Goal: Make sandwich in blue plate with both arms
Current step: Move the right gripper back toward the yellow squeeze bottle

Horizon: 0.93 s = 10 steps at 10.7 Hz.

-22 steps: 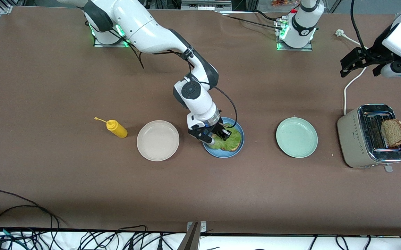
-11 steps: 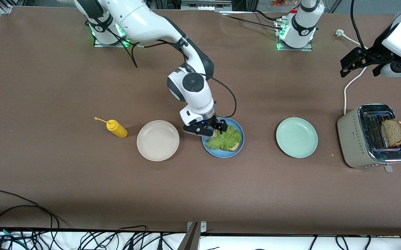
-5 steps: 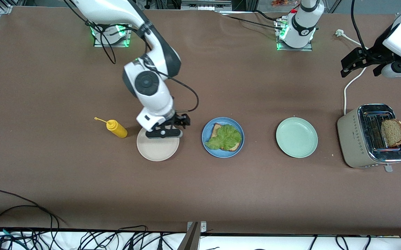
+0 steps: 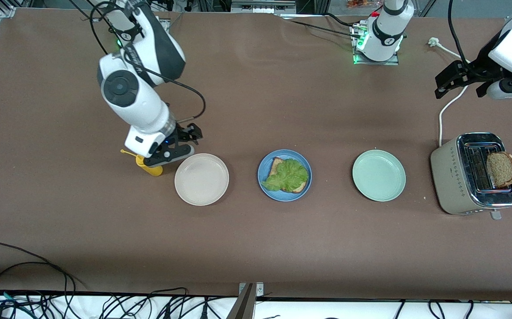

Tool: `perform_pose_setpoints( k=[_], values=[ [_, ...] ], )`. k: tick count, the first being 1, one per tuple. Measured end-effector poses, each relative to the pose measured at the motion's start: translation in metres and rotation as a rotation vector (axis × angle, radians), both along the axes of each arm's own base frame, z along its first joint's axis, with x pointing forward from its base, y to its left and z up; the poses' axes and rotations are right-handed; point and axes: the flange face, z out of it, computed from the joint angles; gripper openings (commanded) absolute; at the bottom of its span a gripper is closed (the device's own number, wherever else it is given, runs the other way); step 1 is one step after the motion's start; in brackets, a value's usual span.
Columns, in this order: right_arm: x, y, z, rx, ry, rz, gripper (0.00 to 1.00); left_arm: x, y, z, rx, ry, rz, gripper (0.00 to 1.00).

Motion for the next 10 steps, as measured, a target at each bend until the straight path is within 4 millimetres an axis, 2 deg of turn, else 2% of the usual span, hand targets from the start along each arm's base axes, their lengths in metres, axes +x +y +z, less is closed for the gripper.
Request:
perform_pose_setpoints(
  k=[4, 6, 8, 10],
  values=[
    [-0.006, -0.071, 0.028, 0.014, 0.023, 0.305, 1.0, 0.0, -0.002, 0.0, 0.0, 0.0, -0.003, 1.0],
    [-0.006, -0.108, 0.035, 0.031, 0.01, 0.441, 1.0, 0.0, -0.003, 0.0, 0.0, 0.0, -0.005, 1.0],
    [-0.006, -0.155, 0.036, 0.113, 0.001, 0.558, 1.0, 0.0, -0.003, 0.0, 0.0, 0.0, -0.006, 1.0],
    [-0.003, -0.212, 0.028, 0.201, -0.02, 0.663, 1.0, 0.0, -0.003, 0.0, 0.0, 0.0, -0.006, 1.0]
  ],
)
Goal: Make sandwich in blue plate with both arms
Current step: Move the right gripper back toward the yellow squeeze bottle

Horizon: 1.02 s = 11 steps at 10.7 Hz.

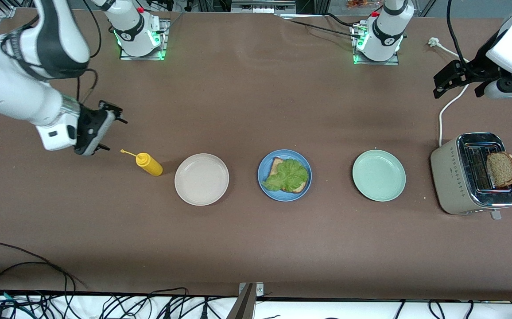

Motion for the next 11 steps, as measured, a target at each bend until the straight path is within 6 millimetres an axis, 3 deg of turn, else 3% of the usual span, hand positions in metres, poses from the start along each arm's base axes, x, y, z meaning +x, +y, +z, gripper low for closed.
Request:
perform_pose_setpoints(
  k=[3, 7, 9, 11],
  values=[
    [0.0, -0.069, -0.025, 0.118, -0.015, 0.116, 1.0, 0.0, -0.001, 0.0, 0.0, 0.0, -0.003, 1.0],
    [-0.001, -0.141, -0.089, 0.362, -0.093, 0.264, 1.0, 0.0, -0.002, 0.0, 0.0, 0.0, -0.003, 1.0],
    [-0.005, -0.167, -0.117, 0.491, -0.163, 0.313, 1.0, 0.0, -0.001, 0.0, 0.0, 0.0, -0.003, 1.0],
    [-0.009, -0.176, -0.135, 0.588, -0.212, 0.345, 1.0, 0.0, -0.002, 0.0, 0.0, 0.0, -0.003, 1.0]
  ],
)
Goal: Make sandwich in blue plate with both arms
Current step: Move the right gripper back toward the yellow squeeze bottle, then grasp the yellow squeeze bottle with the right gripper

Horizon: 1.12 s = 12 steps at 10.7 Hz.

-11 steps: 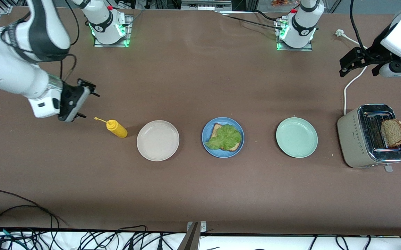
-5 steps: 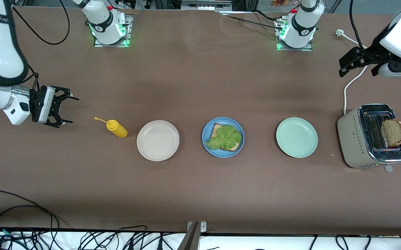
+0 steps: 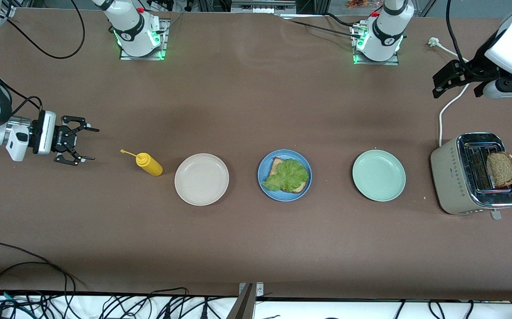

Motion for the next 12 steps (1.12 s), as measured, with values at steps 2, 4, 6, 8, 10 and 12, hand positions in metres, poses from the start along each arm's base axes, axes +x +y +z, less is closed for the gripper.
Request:
perform_pose_setpoints(
  k=[2, 4, 6, 8, 10, 12],
  values=[
    [0.003, -0.002, -0.016, 0.104, -0.044, 0.022, 1.0, 0.0, 0.0, 0.0, 0.0, 0.0, 0.0, 1.0],
    [0.007, -0.003, -0.043, 0.175, -0.086, 0.041, 1.0, 0.0, 0.0, 0.0, 0.0, 0.0, 0.0, 1.0],
    [0.009, -0.003, -0.07, 0.207, -0.115, 0.065, 1.0, 0.0, 0.0, 0.0, 0.0, 0.0, 0.0, 1.0],
    [0.016, -0.005, -0.091, 0.223, -0.138, 0.074, 1.0, 0.0, 0.0, 0.0, 0.0, 0.0, 0.0, 1.0],
    [0.021, -0.005, -0.117, 0.251, -0.172, 0.078, 1.0, 0.0, 0.0, 0.0, 0.0, 0.0, 0.0, 1.0],
    [0.022, -0.001, -0.146, 0.283, -0.187, 0.073, 1.0, 0.0, 0.0, 0.0, 0.0, 0.0, 0.0, 1.0]
  ],
)
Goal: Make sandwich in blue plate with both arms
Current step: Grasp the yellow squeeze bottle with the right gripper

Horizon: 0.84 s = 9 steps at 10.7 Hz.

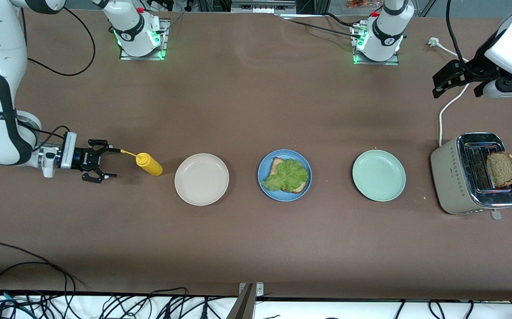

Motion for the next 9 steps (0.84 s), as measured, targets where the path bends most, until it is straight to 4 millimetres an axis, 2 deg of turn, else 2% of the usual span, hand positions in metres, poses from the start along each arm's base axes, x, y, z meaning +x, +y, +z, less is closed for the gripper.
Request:
perform_pose_setpoints(
  k=[2, 6, 8, 9],
  values=[
    [0.005, 0.017, -0.021, 0.051, -0.012, -0.016, 1.0, 0.0, 0.0, 0.0, 0.0, 0.0, 0.0, 1.0],
    [0.021, 0.082, -0.034, 0.147, -0.026, -0.053, 1.0, 0.0, 0.0, 0.0, 0.0, 0.0, 0.0, 1.0],
    [0.023, 0.103, -0.04, 0.157, -0.025, -0.065, 1.0, 0.0, 0.0, 0.0, 0.0, 0.0, 0.0, 1.0],
    [0.023, 0.107, -0.043, 0.16, -0.021, -0.065, 1.0, 0.0, 0.0, 0.0, 0.0, 0.0, 0.0, 1.0]
  ],
)
